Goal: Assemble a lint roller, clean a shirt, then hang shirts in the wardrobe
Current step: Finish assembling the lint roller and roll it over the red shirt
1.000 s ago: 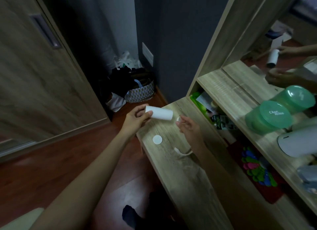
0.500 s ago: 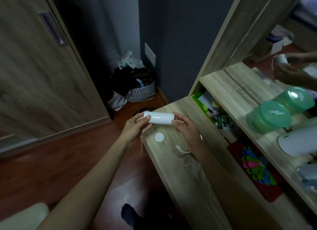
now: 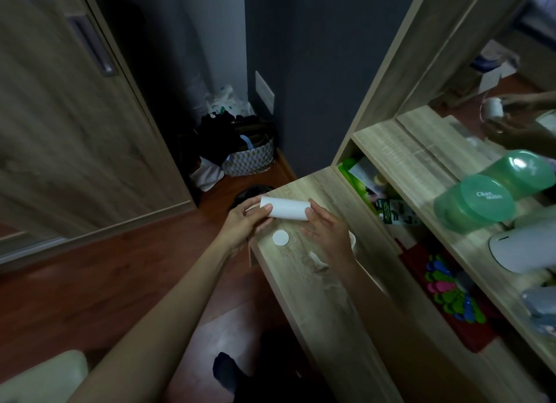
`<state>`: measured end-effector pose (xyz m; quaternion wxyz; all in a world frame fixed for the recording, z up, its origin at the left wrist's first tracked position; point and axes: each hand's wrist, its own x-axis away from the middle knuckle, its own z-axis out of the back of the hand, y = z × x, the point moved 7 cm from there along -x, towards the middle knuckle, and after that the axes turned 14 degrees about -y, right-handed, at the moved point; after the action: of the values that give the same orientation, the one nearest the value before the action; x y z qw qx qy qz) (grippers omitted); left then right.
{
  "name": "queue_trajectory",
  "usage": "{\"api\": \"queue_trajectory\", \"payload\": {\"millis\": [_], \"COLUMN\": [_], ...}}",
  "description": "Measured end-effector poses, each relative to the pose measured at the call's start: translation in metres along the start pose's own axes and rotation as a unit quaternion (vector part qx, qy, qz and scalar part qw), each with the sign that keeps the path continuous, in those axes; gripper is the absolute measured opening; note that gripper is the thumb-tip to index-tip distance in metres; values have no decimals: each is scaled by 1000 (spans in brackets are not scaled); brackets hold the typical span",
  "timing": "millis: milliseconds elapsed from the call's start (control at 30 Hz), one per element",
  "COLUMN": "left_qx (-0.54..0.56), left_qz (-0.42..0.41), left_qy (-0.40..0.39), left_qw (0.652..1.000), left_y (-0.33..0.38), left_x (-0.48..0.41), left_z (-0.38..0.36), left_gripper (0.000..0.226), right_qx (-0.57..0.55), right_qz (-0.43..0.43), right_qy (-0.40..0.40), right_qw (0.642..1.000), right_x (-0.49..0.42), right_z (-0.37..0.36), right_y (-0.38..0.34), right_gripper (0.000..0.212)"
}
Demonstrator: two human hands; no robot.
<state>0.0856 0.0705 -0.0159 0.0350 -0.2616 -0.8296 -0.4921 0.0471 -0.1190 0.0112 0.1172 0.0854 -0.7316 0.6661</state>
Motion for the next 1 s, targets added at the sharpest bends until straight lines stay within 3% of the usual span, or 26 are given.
{"api": "queue_trajectory", "payload": {"millis": [167, 267, 400, 533, 733, 800, 833, 933, 1000], "left_qx": [-56, -222, -462, -642, -704, -697, -674, -432, -248], "left_qz": [4, 7, 39, -5, -53, -47, -51, -35, -20], "left_qy": [-5, -29, -15, -51, -88, -89, -71, 49, 76], "left_qw": [998, 975, 886, 765, 703, 710, 733, 900, 966], "left_y": [-7, -14, -37, -53, -56, -54, -50, -35, -33], "left_x": [-5, -11, -13, -17, -22, -24, -23, -15, -11], "left_z": [-7, 0, 9, -3, -21, -20, -19, -7, -7], "left_gripper": [37, 49, 75, 71, 47, 44, 41, 36, 36], "right_qx": [-88, -113, -108, -109, -114, -117, -114, -116, -120], "right_qz": [-35, -51, -48, -46, -38, -32, -26, -16, -32], "right_qy": [-1, 11, 41, 47, 59, 79, 94, 96, 64], "right_qw": [995, 992, 992, 992, 991, 989, 989, 989, 990], "right_x": [-1, 0, 3, 4, 6, 7, 7, 8, 8], "right_z": [6, 19, 41, 50, 58, 61, 62, 61, 58], "right_y": [9, 15, 18, 17, 17, 16, 16, 15, 16], "right_gripper": [29, 33, 38, 34, 35, 32, 30, 31, 34]}}
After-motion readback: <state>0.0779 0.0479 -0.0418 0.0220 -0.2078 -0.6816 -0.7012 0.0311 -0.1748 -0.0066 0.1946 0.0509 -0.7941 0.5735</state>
